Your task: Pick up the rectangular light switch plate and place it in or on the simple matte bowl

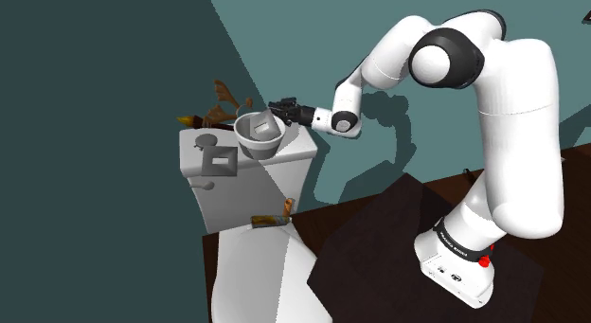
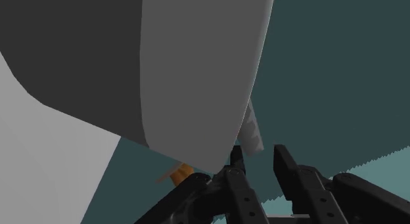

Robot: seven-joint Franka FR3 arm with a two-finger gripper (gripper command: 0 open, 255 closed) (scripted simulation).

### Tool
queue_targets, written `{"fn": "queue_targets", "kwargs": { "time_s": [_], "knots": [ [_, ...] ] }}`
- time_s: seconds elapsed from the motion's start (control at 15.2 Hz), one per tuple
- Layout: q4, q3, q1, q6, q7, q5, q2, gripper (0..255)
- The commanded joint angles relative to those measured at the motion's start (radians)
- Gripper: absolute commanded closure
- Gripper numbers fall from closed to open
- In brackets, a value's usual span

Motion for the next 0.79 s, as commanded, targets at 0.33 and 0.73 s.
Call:
{"fn": "queue_targets", "kwargs": {
  "time_s": [0.33,0.73],
  "knots": [
    [-0.145,-0.076,0.021,-0.055,-0.021,-0.049,-0.041,0],
    [-0.145,-0.076,0.022,-0.056,-0.021,-0.049,-0.041,0]
  ]
}}
